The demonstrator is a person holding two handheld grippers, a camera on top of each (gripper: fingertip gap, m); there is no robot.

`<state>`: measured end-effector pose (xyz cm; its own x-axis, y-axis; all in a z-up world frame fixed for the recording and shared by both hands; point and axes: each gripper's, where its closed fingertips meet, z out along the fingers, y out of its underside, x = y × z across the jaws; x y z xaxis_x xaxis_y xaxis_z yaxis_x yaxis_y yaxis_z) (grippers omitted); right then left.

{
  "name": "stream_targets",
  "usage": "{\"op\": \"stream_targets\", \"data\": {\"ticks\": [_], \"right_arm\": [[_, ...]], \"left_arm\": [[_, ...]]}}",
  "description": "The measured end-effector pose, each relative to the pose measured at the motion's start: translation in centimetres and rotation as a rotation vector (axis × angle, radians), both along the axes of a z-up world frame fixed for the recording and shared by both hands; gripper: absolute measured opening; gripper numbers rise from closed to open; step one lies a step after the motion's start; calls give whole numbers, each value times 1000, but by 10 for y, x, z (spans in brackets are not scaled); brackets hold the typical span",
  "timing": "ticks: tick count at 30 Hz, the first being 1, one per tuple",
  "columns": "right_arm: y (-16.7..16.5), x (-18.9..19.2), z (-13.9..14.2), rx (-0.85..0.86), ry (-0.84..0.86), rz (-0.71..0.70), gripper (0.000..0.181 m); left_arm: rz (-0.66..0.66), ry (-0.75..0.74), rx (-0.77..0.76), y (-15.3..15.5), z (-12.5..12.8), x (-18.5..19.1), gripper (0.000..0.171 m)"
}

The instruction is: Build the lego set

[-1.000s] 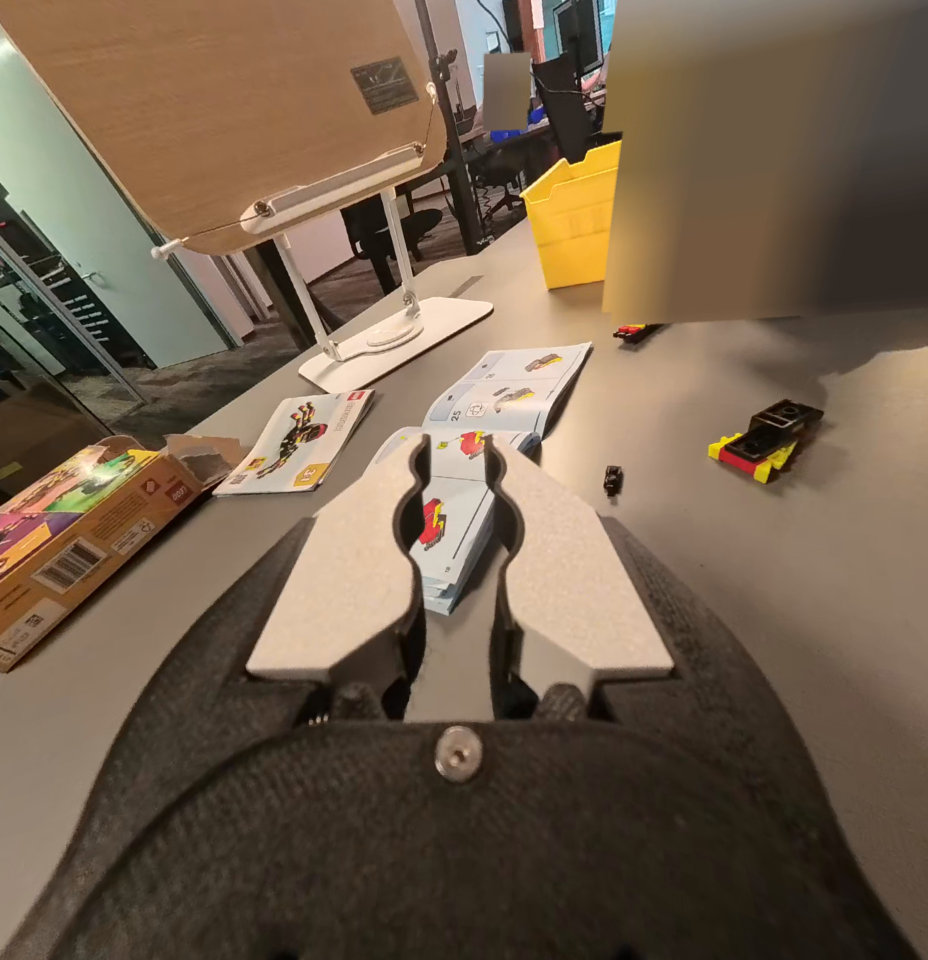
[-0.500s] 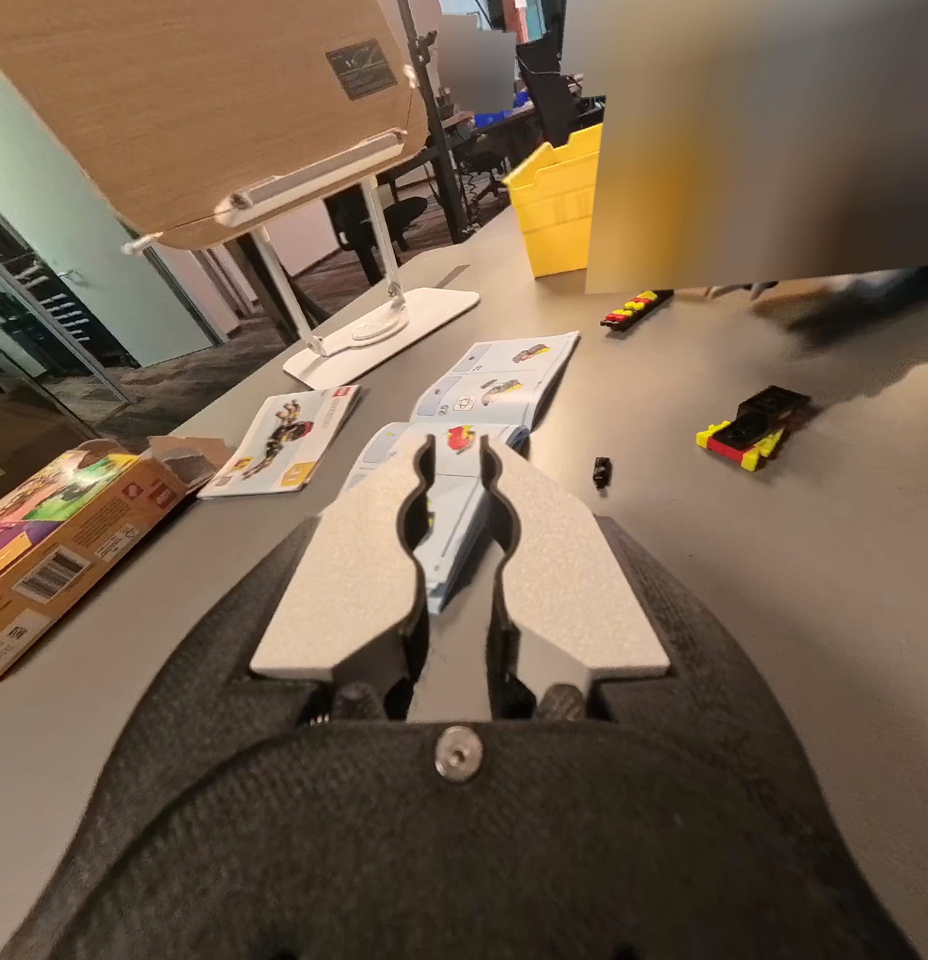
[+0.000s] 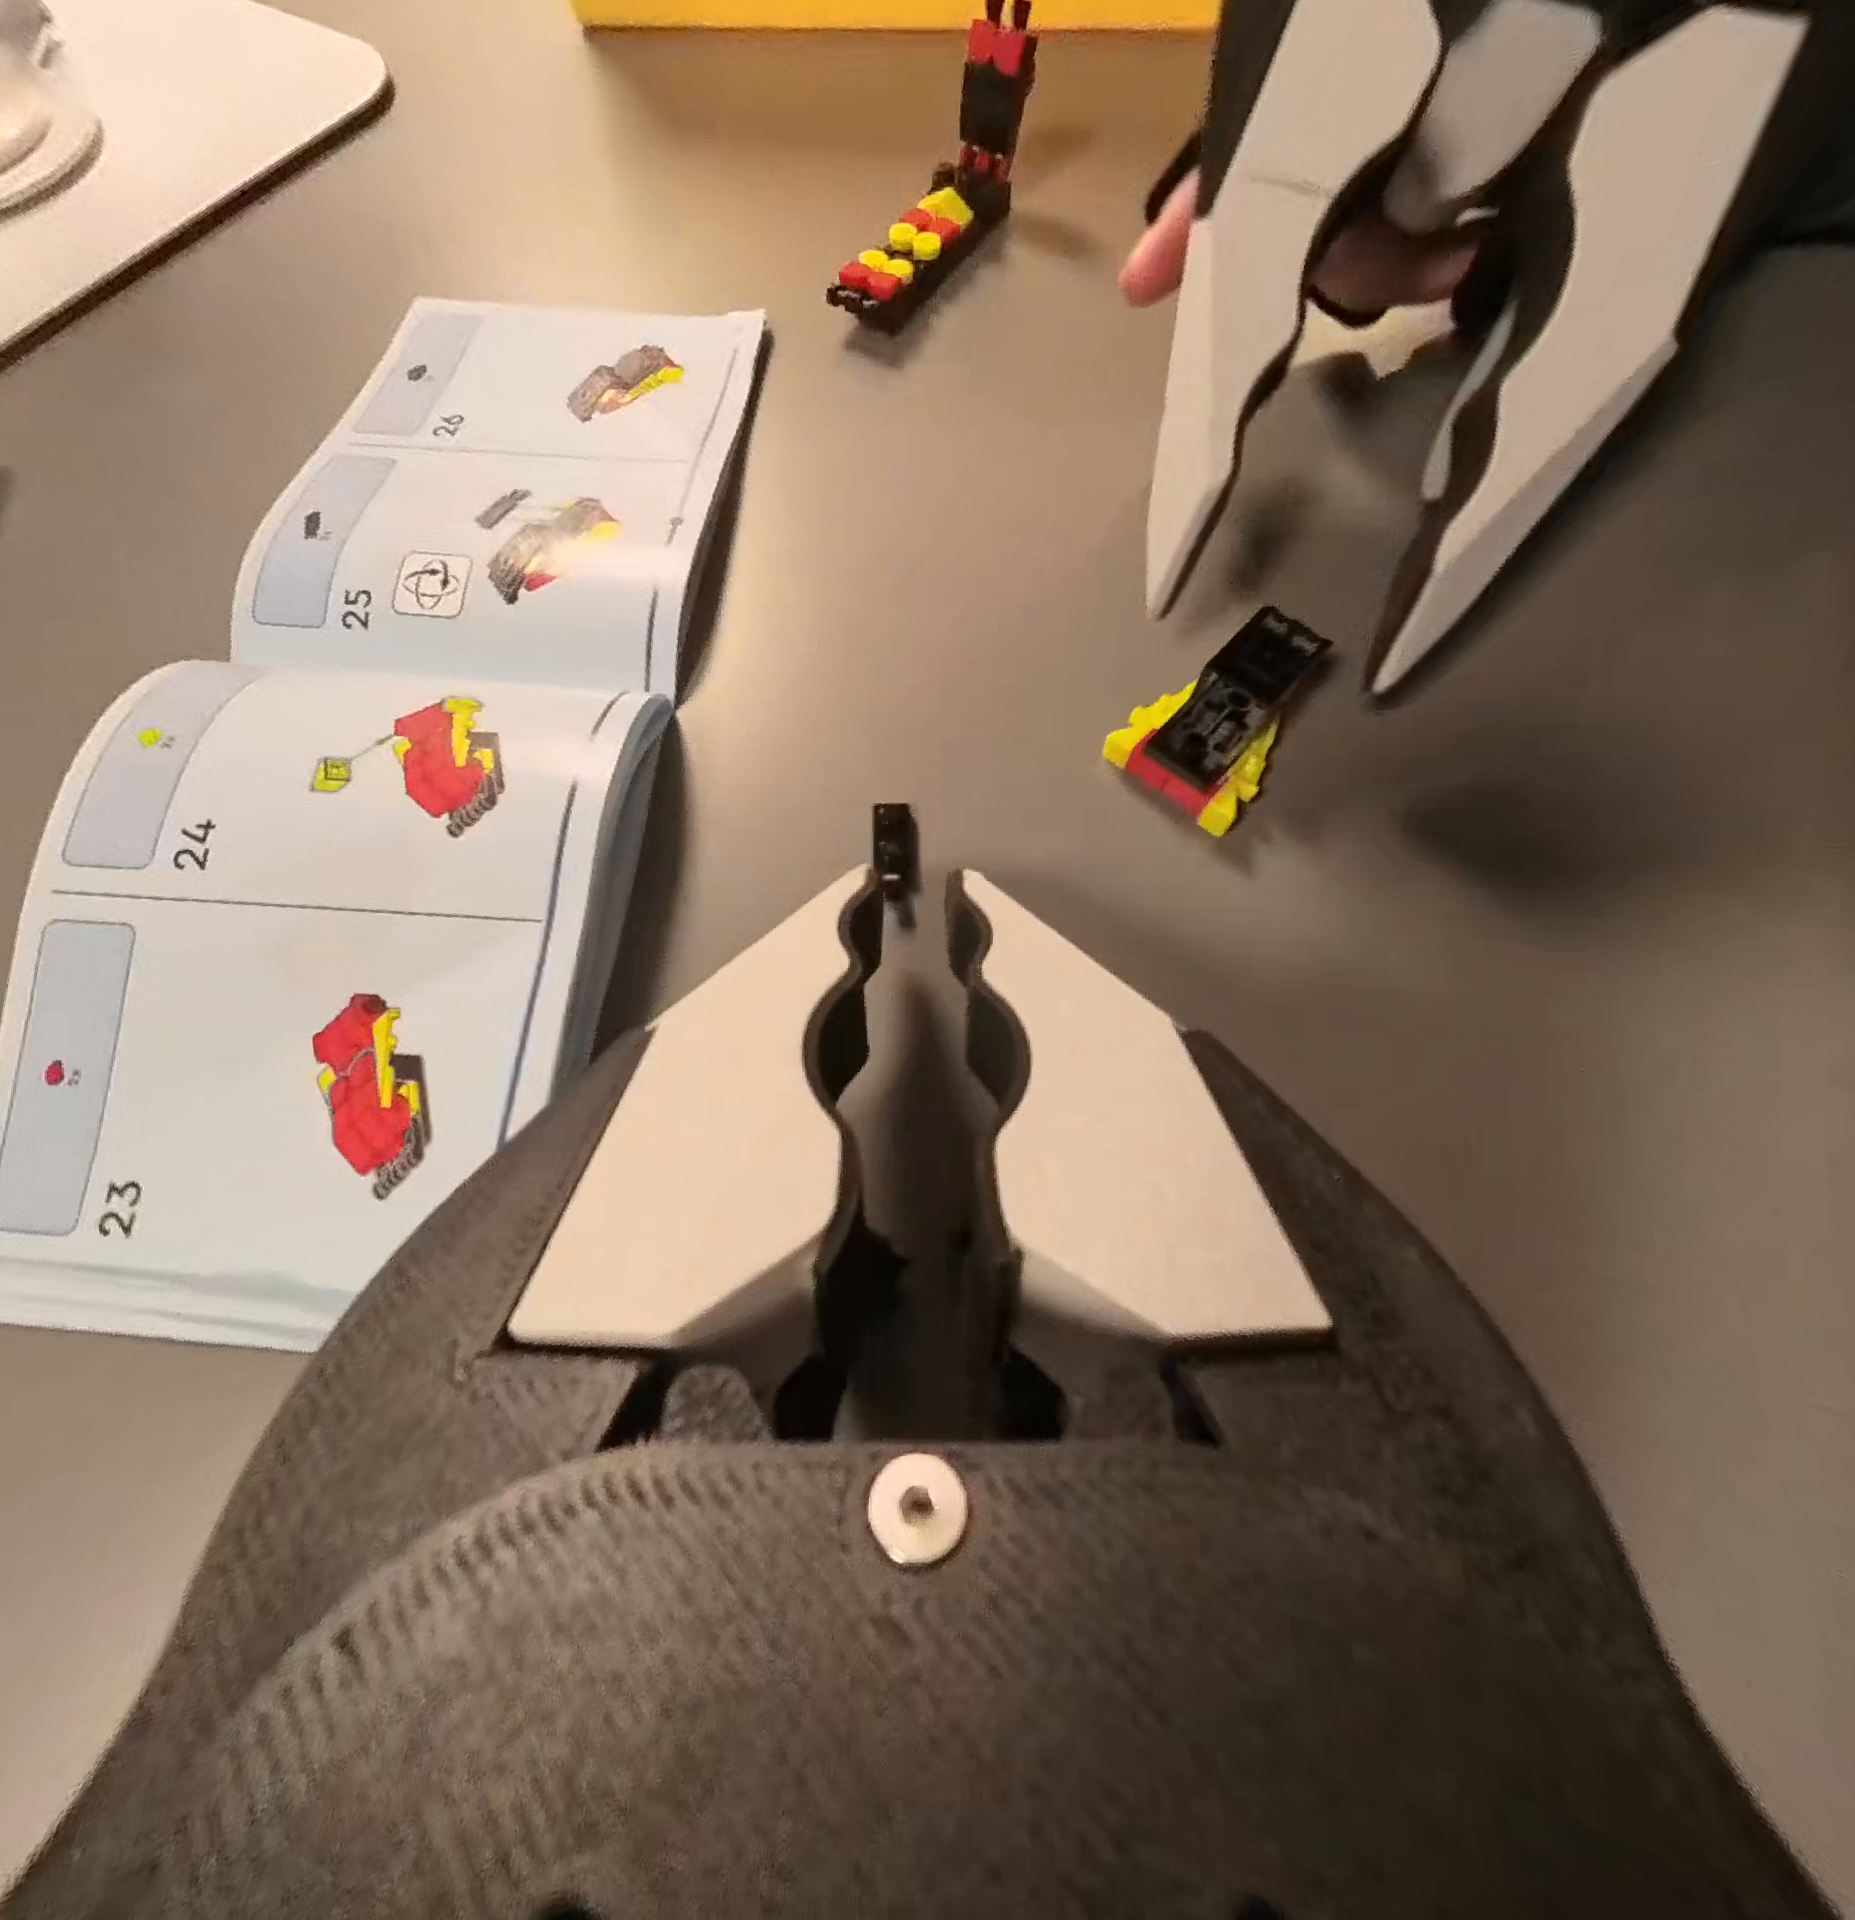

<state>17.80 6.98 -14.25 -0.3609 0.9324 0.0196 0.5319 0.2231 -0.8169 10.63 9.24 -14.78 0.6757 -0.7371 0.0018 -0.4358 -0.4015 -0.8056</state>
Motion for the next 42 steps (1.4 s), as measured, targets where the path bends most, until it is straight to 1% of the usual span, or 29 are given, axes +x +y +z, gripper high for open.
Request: {"op": "stream_targets", "data": {"ticks": [4,9,13,14,16,20,21,23,26,31,34,36,38,39,40,42], "right_arm": [[-1,-1,-6,36,-8,7,40],[3,-4,5,-12,49,-17,39],[13,-6,17,-64,108,-55,38],[15,-6,20,-81,122,-67,37],[21,-7,23,-130,140,-99,33],[20,-10,35,-280,196,-112,25],[17,-11,40,-325,216,-103,21],[12,-11,49,-395,248,-80,16],[9,-12,51,-388,260,-68,14],[-2,-12,52,-338,263,-28,5],[-3,-12,52,-330,262,-23,4],[-3,-12,46,-247,257,-10,4],[-2,-11,42,-71,295,23,2],[-1,-10,41,47,325,46,2],[-1,-9,41,170,365,78,2],[-4,-7,43,414,448,141,3]], "left_arm": [[14,10,-9,6,-2,-2,17],[-14,55,-72,6,-13,3,21],[-59,73,-52,3,-12,10,5],[-58,99,-26,4,-12,9,3],[-60,168,111,9,-4,7,2],[-134,170,468,2,41,27,2],[-168,186,553,-3,48,33,2],[-212,248,681,-10,54,41,2],[-258,309,783,-19,56,51,2],[-285,350,823,-22,55,59,2],[-301,385,857,-24,54,61,2],[-308,378,829,-25,49,62,3],[-306,268,717,-26,46,63,5],[-297,171,633,-27,47,64,6],[-278,63,542,-27,50,63,13],[-229,-164,363,-23,60,59,17]]}}
